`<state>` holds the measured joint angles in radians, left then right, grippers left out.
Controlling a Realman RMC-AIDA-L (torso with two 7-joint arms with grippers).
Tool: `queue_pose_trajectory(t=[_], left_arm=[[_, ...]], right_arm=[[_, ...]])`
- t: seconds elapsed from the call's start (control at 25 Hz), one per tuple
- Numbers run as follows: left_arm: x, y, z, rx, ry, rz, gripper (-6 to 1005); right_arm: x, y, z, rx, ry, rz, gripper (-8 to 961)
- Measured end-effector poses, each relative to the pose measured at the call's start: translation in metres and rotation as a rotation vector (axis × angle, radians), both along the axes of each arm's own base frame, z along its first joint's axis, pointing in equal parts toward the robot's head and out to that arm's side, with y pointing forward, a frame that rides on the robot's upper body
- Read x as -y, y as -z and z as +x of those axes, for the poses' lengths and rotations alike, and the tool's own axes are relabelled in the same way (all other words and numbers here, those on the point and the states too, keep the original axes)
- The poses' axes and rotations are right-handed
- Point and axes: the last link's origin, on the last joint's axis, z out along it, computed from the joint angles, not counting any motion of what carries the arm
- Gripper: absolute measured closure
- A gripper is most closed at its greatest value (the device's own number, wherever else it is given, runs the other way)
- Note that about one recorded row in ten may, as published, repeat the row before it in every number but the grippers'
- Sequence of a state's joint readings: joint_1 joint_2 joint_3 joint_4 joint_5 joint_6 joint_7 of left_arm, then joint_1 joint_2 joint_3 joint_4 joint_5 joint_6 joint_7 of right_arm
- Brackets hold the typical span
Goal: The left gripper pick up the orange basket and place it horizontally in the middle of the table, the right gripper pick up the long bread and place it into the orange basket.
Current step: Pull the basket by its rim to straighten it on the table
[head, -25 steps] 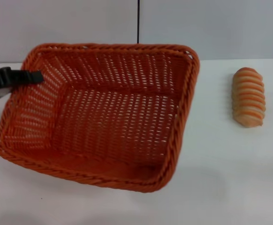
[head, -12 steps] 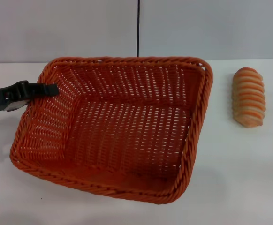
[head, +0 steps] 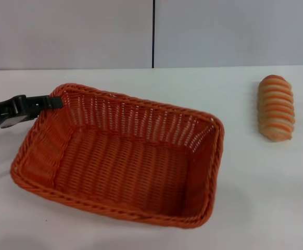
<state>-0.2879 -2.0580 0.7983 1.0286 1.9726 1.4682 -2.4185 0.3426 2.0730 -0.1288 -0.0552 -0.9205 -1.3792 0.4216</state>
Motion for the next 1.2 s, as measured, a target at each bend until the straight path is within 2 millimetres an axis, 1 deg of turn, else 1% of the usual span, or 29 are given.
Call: queue_pose_trajectory(t=[0.08, 0.2, 0.36, 0.56, 0.88, 1.2], left_arm=[[0.004, -0.001, -0.003, -0.004, -0.006, -0.015, 652], [0.006, 0.0, -0.003, -0.011, -0.007, -0.035, 551], [0.013, 0.001, -0.002, -0.017, 0.005, -0.102, 416], [0.02, -0.003, 0.001, -0.006, 0.033, -0.155, 305], [0.023, -0.01, 0.0, -0.012, 0.05, -0.187, 304], [0.024, -0.022, -0.01, -0.049, 0.06, -0.177, 303]], right_arm=[[0.0, -0.001, 0.0, 0.0, -0.004, 0.002, 347], [0.0, -0.001, -0.001, 0.001, -0.005, 0.003, 347], [0.0, -0.002, 0.0, 0.002, -0.002, 0.003, 348], [-0.001, -0.002, 0.0, 0.004, -0.002, 0.001, 348], [-0.003, 0.0, -0.002, 0.009, -0.013, -0.014, 349], [-0.01, -0.002, -0.006, -0.006, -0.052, -0.044, 349]])
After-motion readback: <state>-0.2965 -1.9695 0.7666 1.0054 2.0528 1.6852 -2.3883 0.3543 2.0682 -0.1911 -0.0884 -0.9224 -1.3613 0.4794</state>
